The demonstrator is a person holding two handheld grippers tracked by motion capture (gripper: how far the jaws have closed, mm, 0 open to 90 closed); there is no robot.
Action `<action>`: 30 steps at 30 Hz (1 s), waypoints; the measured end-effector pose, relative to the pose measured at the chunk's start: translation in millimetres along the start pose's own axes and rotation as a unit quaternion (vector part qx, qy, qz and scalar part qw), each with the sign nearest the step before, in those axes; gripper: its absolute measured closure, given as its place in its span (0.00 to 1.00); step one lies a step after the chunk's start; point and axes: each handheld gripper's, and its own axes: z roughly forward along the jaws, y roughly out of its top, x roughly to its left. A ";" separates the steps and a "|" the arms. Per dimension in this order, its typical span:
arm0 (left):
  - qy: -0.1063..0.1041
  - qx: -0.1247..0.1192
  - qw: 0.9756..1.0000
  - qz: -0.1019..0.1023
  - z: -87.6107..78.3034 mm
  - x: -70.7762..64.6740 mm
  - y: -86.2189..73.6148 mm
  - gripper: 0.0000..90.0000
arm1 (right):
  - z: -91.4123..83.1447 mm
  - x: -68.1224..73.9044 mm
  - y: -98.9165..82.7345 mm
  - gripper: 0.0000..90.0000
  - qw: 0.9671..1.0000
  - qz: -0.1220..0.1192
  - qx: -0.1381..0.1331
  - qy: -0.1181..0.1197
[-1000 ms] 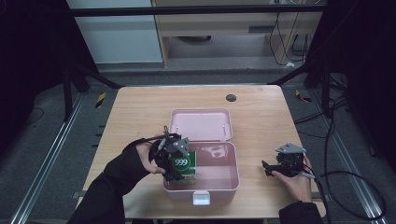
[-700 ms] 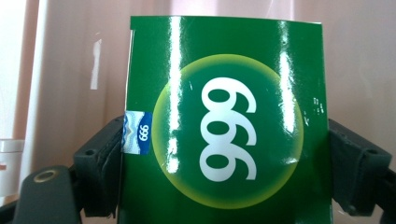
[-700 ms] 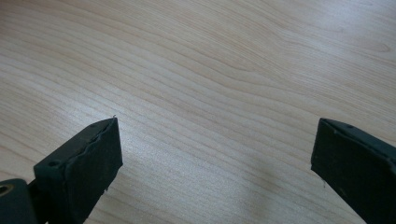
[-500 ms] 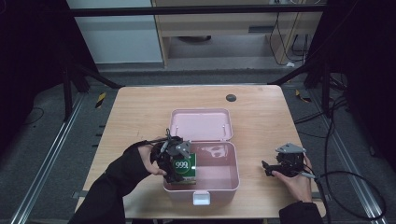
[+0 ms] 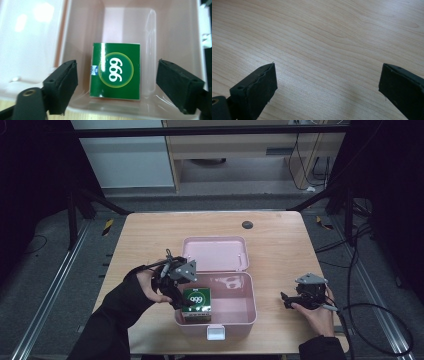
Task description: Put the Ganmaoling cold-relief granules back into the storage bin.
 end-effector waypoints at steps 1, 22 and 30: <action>0.005 -0.006 1.000 -0.002 -4.9 0.1 -0.9 0.20 | -0.3 -0.1 0.0 0.02 1.000 0.000 0.001 0.000; 0.089 -0.087 0.984 -0.128 -49.4 -3.4 -80.2 0.32 | -2.0 -0.8 -0.3 0.04 1.000 0.004 -0.003 -0.002; 0.105 -0.108 0.967 -0.206 -27.8 -5.2 -127.0 0.29 | -1.7 -0.1 -0.7 0.04 1.000 0.001 -0.004 -0.006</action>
